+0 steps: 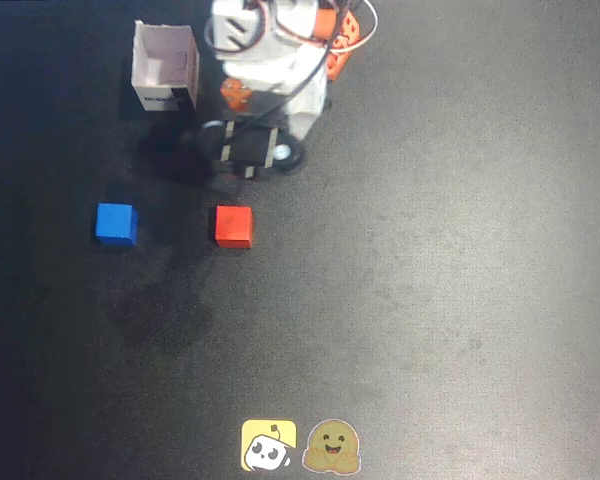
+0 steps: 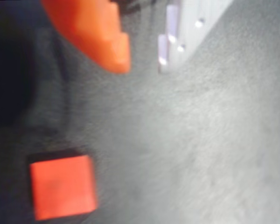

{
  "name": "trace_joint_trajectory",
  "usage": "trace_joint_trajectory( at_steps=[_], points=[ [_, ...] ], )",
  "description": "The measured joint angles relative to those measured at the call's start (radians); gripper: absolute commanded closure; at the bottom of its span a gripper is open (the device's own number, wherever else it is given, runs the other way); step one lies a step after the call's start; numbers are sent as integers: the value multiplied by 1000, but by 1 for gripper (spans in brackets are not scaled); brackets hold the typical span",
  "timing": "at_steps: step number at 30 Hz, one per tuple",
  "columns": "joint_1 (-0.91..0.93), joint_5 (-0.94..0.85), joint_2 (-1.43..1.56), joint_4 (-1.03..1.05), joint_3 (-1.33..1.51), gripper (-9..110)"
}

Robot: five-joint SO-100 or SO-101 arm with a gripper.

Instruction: Put the red cube on top of the blue cube.

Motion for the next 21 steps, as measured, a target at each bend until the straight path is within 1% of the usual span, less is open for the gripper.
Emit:
trace_joint_trajectory(
  at_steps=[2, 7, 8, 9, 14, 21],
  points=[
    [23, 0, -38, 6, -37, 87],
    [78, 0, -132, 6, -95, 87],
    [87, 0, -150, 6, -103, 83],
    [98, 0, -170, 6, -110, 82],
    [133, 0, -247, -37, -118, 82],
    [137, -28, -336, -124, -118, 82]
  ],
)
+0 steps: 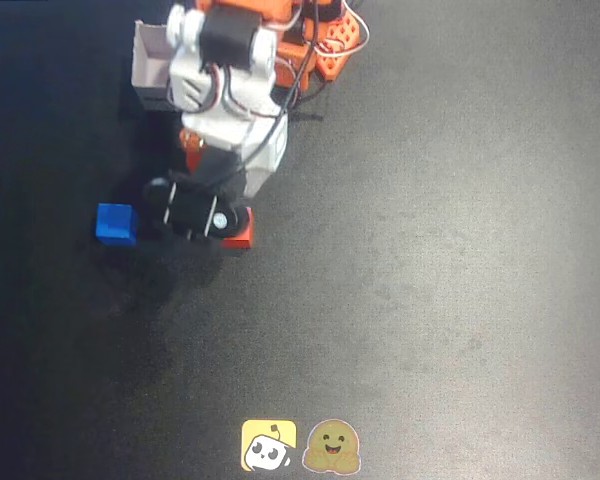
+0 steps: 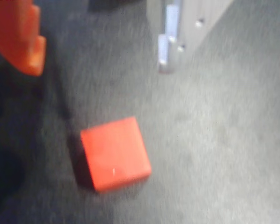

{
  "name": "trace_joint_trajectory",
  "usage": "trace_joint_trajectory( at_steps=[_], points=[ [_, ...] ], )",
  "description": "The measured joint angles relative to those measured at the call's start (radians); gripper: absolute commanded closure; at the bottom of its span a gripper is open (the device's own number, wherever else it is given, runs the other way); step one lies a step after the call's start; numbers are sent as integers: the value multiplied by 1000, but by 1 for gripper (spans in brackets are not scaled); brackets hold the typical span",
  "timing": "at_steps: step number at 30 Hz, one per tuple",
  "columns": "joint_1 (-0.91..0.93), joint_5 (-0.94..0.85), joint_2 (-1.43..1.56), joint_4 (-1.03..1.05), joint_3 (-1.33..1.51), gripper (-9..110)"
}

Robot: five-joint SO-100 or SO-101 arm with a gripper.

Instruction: Put the red cube on top of the blue cube.

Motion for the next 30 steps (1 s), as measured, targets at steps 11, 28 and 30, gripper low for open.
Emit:
trace_joint_trajectory(
  at_steps=[11, 28, 30],
  points=[
    [0, -57, -153, -123, 8, 82],
    [0, -141, -261, -252, 155, 82],
    [0, -166, -267, -268, 169, 81]
  ],
)
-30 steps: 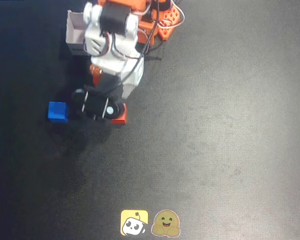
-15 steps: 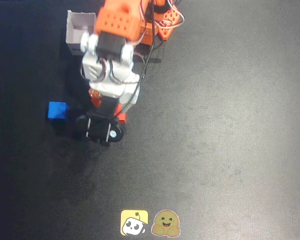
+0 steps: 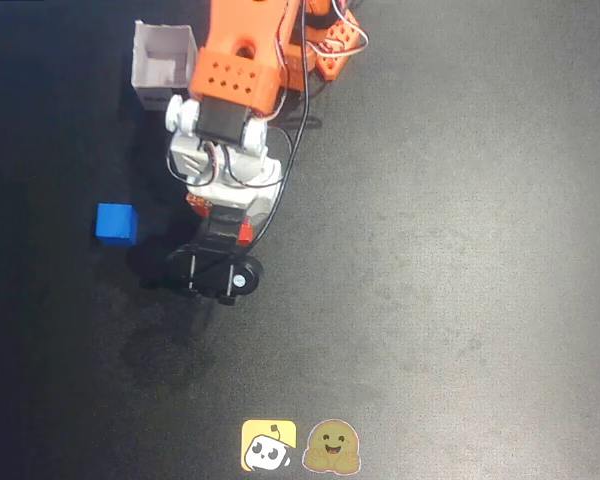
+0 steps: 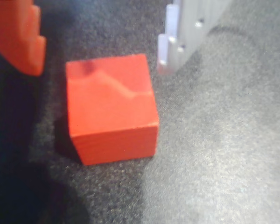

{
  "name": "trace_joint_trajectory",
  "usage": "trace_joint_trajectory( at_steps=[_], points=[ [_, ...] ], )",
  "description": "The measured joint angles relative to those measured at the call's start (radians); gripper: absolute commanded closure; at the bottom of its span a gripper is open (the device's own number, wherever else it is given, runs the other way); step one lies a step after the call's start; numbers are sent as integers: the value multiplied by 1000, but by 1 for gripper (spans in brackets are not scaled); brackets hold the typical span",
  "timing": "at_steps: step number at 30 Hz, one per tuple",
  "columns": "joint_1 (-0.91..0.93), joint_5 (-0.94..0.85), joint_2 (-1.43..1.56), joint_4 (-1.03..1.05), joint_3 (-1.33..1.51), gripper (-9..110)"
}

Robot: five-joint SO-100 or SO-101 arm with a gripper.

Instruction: Put the red cube on top of the blue cube.

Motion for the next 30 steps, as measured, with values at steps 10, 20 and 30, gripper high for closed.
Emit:
trace_joint_trajectory(
  at_steps=[10, 20, 30],
  points=[
    [-21, -21, -32, -34, 40, 78],
    [-38, -48, -40, -98, 110, 78],
    [-34, -74, -51, -143, 137, 80]
  ],
)
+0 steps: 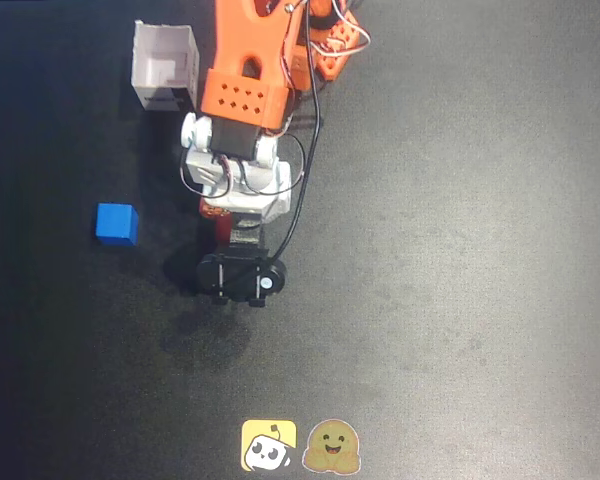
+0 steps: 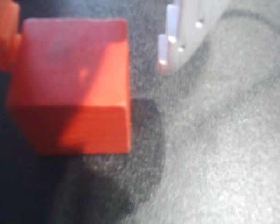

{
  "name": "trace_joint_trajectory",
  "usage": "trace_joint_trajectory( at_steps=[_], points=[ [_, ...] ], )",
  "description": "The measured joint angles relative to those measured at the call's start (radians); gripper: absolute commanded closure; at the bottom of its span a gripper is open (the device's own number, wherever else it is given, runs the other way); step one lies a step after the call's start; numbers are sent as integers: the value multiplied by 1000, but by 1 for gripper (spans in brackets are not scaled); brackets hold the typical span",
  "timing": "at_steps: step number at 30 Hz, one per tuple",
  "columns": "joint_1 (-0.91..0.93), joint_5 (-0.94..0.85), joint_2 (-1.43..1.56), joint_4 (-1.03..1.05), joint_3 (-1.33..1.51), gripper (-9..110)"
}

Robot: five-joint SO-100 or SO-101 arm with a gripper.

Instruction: Put the red cube on top of the blue cube.

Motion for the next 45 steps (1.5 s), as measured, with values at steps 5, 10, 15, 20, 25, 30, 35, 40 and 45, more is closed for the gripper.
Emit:
trace_joint_trajectory(
  at_steps=[5, 10, 15, 20, 25, 30, 35, 40, 45],
  points=[
    [2, 0, -3, -25, 18, 81],
    [2, 0, -11, -55, 29, 82],
    [26, 0, -20, -80, 34, 94],
    [38, 0, -20, -100, 41, 98],
    [51, 0, -18, -100, 41, 98],
    [60, 26, -17, -81, 41, 98],
    [61, 55, -2, 31, -35, 98],
    [97, 75, 21, 176, -144, 98],
    [129, 74, 21, 282, -241, 98]
  ],
)
